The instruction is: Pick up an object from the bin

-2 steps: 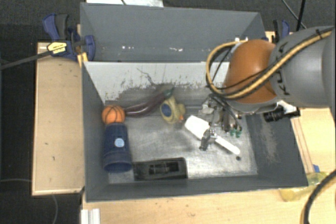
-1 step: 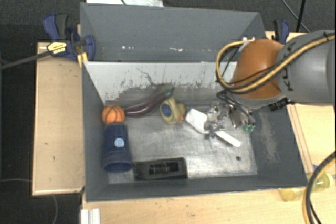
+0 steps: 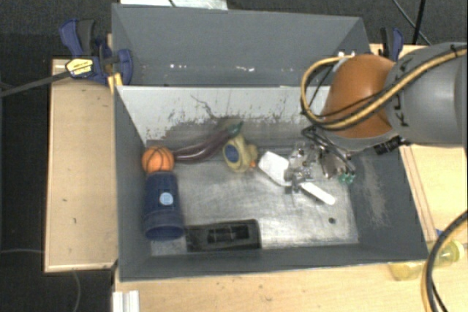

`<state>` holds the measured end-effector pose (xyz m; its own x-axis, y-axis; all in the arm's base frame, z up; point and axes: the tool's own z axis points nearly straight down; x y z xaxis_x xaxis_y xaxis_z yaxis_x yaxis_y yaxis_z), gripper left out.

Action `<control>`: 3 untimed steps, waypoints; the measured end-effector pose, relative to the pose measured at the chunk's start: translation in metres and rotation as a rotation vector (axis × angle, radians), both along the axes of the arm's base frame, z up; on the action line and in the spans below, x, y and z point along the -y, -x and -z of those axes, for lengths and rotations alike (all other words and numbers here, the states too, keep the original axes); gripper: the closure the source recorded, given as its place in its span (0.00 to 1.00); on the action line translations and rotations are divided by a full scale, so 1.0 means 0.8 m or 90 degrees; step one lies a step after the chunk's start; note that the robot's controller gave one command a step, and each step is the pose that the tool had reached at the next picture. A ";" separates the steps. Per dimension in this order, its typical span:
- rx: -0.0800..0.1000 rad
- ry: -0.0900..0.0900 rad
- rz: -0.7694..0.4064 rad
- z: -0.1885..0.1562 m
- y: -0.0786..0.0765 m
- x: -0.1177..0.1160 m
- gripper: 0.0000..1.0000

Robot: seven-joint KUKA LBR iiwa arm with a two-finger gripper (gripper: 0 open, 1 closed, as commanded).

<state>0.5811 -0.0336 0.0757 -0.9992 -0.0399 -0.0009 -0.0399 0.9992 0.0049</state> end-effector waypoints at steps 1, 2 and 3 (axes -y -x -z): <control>0.001 0.003 -0.012 -0.154 0.006 -0.003 1.00; 0.001 0.003 -0.011 -0.153 0.006 -0.003 1.00; -0.001 0.002 -0.126 -0.169 0.028 0.014 1.00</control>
Offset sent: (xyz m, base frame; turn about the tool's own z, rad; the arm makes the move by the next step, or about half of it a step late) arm 0.0000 0.0000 0.0000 0.0000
